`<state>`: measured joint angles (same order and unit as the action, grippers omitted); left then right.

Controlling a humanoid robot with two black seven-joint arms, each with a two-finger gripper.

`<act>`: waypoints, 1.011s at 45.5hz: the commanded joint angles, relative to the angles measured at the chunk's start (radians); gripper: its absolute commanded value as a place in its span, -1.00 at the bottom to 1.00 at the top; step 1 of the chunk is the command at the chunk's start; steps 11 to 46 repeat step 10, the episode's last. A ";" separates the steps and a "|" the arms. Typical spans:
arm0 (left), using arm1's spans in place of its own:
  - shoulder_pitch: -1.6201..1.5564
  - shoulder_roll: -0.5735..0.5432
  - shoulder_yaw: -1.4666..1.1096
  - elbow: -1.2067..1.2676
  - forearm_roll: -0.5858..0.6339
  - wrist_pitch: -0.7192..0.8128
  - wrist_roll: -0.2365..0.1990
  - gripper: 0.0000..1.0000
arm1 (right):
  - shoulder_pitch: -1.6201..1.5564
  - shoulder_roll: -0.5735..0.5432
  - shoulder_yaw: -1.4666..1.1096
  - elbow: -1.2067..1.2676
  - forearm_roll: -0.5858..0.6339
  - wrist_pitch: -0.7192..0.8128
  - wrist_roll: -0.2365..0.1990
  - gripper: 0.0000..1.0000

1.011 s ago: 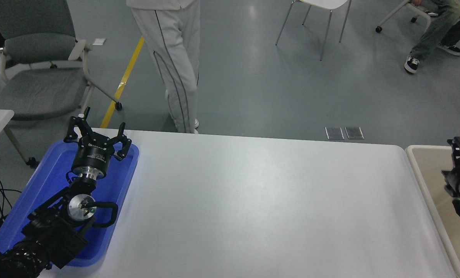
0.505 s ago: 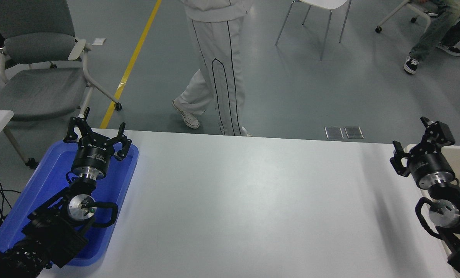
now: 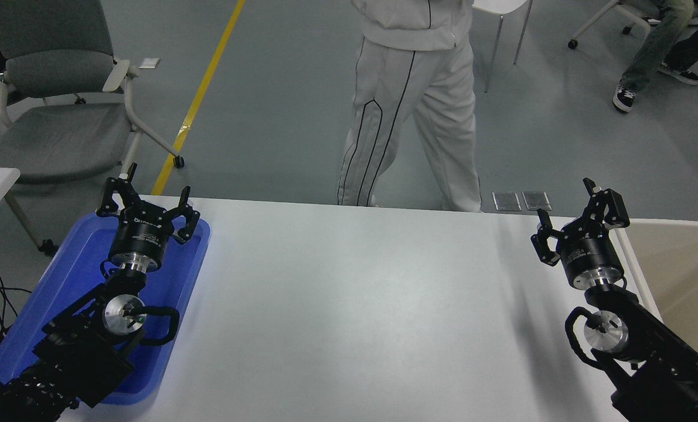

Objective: Pick up paper ball place in dustbin

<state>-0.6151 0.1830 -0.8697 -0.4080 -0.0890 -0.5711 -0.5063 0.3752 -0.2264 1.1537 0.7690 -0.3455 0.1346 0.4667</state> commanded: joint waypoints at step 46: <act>0.000 0.001 0.000 0.000 0.000 0.000 0.000 1.00 | -0.001 -0.001 -0.023 0.006 0.000 -0.023 0.009 1.00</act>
